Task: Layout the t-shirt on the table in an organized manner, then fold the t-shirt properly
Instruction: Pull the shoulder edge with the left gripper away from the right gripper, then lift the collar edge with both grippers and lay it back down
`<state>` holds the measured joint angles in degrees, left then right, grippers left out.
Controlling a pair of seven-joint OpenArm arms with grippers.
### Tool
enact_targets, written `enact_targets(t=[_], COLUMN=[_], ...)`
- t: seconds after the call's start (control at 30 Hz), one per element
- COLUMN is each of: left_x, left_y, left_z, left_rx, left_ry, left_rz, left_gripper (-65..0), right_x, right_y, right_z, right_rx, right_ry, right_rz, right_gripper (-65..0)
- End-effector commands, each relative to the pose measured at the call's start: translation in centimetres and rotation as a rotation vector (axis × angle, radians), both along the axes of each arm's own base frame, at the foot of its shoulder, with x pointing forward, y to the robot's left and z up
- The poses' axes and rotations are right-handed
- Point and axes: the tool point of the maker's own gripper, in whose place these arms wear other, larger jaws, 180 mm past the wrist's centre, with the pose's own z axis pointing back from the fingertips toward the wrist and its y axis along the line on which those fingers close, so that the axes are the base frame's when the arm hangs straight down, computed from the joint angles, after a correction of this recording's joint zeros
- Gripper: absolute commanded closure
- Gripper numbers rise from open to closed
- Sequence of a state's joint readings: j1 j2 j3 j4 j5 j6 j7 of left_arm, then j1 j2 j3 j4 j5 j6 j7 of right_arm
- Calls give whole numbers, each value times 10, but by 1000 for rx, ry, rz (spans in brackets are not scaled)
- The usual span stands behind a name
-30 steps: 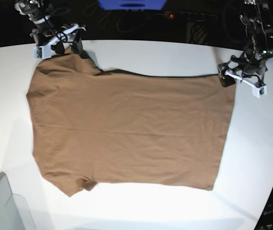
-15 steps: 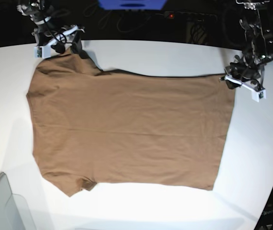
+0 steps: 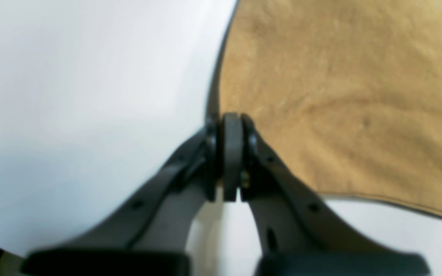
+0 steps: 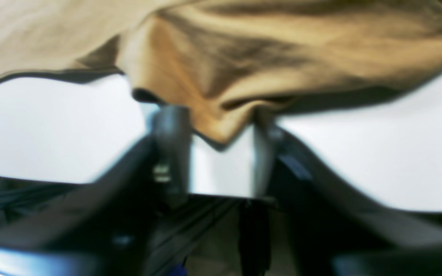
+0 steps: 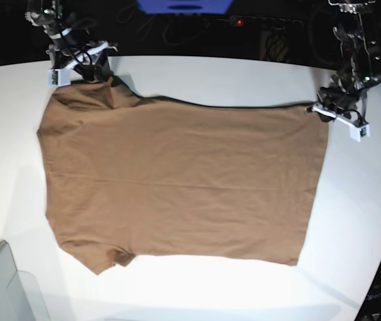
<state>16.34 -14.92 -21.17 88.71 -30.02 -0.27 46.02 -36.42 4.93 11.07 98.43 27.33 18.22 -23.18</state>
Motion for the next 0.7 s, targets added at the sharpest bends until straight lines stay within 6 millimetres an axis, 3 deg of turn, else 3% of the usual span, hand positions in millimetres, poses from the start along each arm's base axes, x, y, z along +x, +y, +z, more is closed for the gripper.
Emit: enact_targets(t=[0.0,0.07,0.1,0.33,0.67], left_x=[-23,-22,-22,-11,6], left_y=[-9,-8,-9,-12,-18], left_z=[-16,-14,-13,5,42], left_rx=[-32,-30,-31,-16,15], left_ry=[109,104,102,47,-59], left_rz=[-22,-21,-22,-43,-78], left_gripper=[0,0,0,0,0], right_x=[-12,-11,-11,0,30], right_y=[-2,-2,-2,-2,-7], right_z=[-7,-6,-5,13,69], right_rx=[-18,-20,-21,-30,-71], right_ry=[60,54,52,-3,-169], right_rz=[18,18,17,25,10], right_gripper=[-110,-13,0,0,0])
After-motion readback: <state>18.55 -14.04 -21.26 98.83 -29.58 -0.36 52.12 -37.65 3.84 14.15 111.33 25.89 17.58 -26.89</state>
